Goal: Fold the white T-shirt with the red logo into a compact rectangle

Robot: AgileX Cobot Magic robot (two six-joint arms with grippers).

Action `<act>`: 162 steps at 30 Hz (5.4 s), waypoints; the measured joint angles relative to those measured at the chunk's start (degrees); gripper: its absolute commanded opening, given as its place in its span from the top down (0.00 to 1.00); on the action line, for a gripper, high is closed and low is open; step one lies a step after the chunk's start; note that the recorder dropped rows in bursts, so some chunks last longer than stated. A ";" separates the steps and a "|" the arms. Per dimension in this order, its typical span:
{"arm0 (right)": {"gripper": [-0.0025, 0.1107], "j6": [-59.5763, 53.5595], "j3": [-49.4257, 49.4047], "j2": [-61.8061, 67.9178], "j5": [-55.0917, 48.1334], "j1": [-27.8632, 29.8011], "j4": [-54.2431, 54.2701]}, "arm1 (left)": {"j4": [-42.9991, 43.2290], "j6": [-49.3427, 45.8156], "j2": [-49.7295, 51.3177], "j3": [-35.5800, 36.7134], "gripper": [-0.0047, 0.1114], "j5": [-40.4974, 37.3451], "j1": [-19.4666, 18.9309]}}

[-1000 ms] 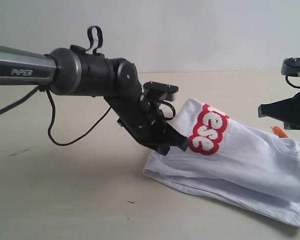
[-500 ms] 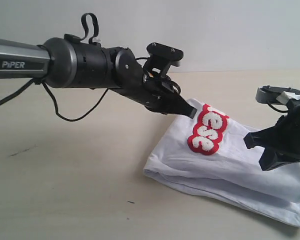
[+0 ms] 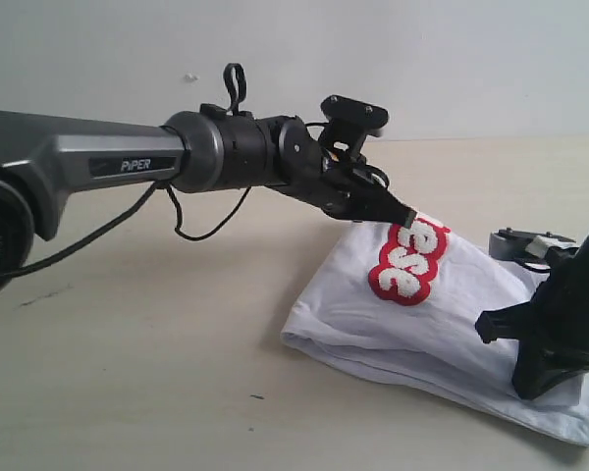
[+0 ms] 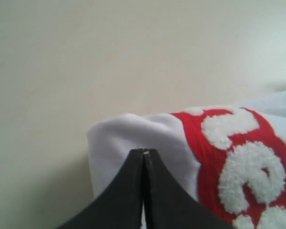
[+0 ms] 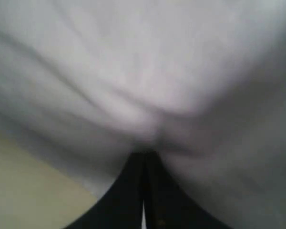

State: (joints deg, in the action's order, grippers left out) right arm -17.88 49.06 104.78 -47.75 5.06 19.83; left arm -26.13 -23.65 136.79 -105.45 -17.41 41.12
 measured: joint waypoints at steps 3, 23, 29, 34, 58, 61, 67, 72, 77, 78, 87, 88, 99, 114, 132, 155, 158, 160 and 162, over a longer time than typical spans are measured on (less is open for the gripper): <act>0.98 0.00 0.00 1.02 -1.02 0.00 0.00 | -0.26 0.00 2.41 -1.65 0.96 -0.52 0.02; 0.98 -2.66 0.00 1.02 -2.85 0.03 4.83 | 2.80 0.82 6.98 -6.22 0.96 -9.18 -5.82; 0.98 -6.61 0.00 0.91 -2.65 0.03 9.23 | 3.68 1.18 6.39 -6.22 0.96 -13.89 -9.23; 0.98 -6.97 0.00 -1.66 -1.85 0.03 9.71 | 4.48 1.18 3.32 -6.22 0.96 -15.87 -9.24; 0.98 -7.20 -0.10 -14.02 -1.82 0.03 8.49 | -10.87 -11.19 6.32 -6.43 0.96 -17.83 2.27; 0.98 -7.20 -0.10 -15.53 -1.82 0.03 8.37 | -9.23 -7.91 6.57 -6.62 0.96 -17.46 1.57; 0.98 -7.20 -0.10 -16.05 -1.82 0.03 8.23 | 1.37 2.99 6.43 -7.43 0.96 -18.02 -1.77; 0.98 -7.20 -0.10 -16.05 -1.82 0.03 8.23 | 4.07 7.71 6.13 -7.54 0.96 -21.96 -5.65; 0.98 -7.20 -0.10 -16.05 -0.17 0.03 8.23 | 4.07 9.01 5.78 -7.78 0.96 -27.12 -8.48; 0.98 -7.20 -0.10 -16.05 0.86 0.03 8.23 | 4.21 9.01 5.68 -7.90 0.96 -28.29 -8.96; 0.98 -7.39 -0.10 -13.12 12.98 0.03 11.13 | 11.92 8.87 3.99 -7.29 0.96 -33.47 -9.38; 0.98 -8.03 -0.10 -12.27 14.11 0.03 12.12 | 12.73 8.57 3.67 -6.90 0.96 -33.71 -9.38; 0.98 -28.43 6.59 4.47 15.27 0.03 32.67 | 19.69 6.75 -1.33 1.15 0.96 -37.10 -9.59; 0.98 -32.55 7.68 6.19 21.06 -6.51 35.39 | 12.14 6.53 -2.31 1.84 0.96 -47.40 -9.85; 0.98 -32.55 7.68 5.68 23.92 -6.51 35.44 | 11.72 5.55 -11.13 2.82 0.80 -43.55 -9.85; 0.98 -32.24 -4.83 -18.16 22.95 -6.51 29.80 | 11.73 11.94 -40.18 31.45 0.96 -21.81 -12.65; 0.98 -31.70 -5.47 -19.04 21.30 -6.51 29.67 | 11.17 12.11 -44.01 37.95 0.96 -16.72 -12.65; 0.98 -31.49 -5.47 -19.45 19.89 -6.51 29.57 | 10.52 12.11 -46.49 42.55 0.96 -13.01 -12.65; 0.98 -31.21 -5.47 -19.91 18.83 -6.51 29.57 | 10.16 12.11 -48.85 47.05 0.96 -9.15 -12.65</act>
State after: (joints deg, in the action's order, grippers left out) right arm -49.10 43.59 84.87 -28.92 -1.45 49.41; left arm -15.97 -11.55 87.94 -58.40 -26.56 28.46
